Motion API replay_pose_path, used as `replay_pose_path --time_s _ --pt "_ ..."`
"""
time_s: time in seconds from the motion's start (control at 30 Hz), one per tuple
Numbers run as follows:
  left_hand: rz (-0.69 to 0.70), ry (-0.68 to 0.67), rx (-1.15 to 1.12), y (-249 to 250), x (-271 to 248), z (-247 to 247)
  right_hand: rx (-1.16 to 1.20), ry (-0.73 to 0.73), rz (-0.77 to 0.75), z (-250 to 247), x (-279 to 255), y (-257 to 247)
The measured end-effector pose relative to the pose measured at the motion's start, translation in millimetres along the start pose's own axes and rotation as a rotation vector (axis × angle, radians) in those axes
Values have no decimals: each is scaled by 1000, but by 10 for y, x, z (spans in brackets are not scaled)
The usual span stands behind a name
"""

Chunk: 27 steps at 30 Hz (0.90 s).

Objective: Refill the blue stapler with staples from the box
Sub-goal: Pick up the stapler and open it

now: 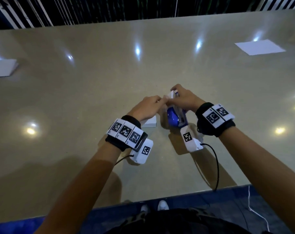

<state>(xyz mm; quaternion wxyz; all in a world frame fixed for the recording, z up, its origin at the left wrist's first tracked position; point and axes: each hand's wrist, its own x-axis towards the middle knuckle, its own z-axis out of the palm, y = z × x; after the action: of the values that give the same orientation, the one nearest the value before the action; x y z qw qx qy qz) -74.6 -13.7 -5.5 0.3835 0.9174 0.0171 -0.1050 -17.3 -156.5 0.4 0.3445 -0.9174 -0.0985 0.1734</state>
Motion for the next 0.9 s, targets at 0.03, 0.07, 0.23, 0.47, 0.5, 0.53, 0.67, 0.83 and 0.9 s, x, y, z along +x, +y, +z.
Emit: replay_pose_path --time_s 0.03,0.07,0.23,0.47,0.5,0.53,0.67,0.83,0.9 --pt "4 -23 -69 8 -42 -14 101 16 -14 -10 5 4" --pt "26 -52 -115 9 -82 -25 187 30 -12 -15 12 2" --pt "177 32 17 -57 -187 -4 576 -43 72 -33 24 -59" --pt "256 137 131 -134 -66 -220 377 -161 -16 -108 79 -44" --pt "263 148 136 -118 -59 -248 284 -159 -81 -118 75 -51" --pt "265 167 129 -111 -45 -267 229 -168 -164 -130 62 -64" --pt "268 305 30 -68 -25 -297 207 -291 -412 -173 8 -113" --pt "275 442 -198 -81 31 -224 320 -302 -490 -117 60 -137" --pt "254 439 -237 -79 66 -197 372 -244 -482 -76 90 -151"
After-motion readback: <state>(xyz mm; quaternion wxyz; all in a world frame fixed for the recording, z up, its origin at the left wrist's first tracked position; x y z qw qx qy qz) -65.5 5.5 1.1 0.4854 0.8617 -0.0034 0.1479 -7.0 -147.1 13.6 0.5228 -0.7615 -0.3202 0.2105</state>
